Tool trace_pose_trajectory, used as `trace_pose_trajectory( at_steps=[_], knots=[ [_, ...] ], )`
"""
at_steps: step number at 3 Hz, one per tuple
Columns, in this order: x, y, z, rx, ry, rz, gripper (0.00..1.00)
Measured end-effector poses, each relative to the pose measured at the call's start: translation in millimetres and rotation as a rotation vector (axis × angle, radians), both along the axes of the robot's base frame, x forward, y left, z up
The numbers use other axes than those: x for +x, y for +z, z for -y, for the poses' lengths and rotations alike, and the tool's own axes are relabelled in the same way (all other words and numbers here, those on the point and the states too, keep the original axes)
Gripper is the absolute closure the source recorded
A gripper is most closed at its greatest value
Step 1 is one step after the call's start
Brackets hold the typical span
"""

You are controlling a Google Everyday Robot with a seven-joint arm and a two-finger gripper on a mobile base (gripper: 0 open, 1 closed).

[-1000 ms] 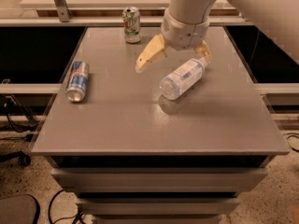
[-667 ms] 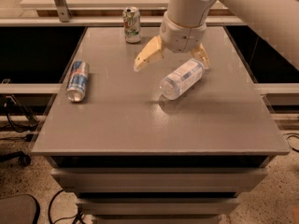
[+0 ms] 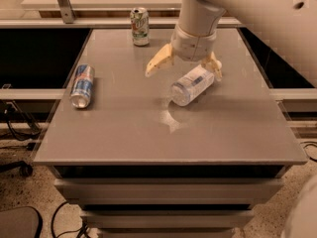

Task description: Move blue plastic bottle near redbull can

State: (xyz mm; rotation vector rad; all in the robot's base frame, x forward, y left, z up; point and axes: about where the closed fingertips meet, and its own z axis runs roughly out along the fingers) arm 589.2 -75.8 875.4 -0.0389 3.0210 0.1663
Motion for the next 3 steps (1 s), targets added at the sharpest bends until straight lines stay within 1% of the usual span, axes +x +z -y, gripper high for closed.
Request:
trace_pose_trajectory(
  at_steps=[1, 2, 3],
  knots=[
    [13, -25, 10, 0.011, -0.043, -0.038, 0.03],
    [20, -40, 14, 0.018, -0.051, -0.058, 0.25],
    [26, -45, 14, 0.01, -0.037, -0.056, 0.47]
  ],
)
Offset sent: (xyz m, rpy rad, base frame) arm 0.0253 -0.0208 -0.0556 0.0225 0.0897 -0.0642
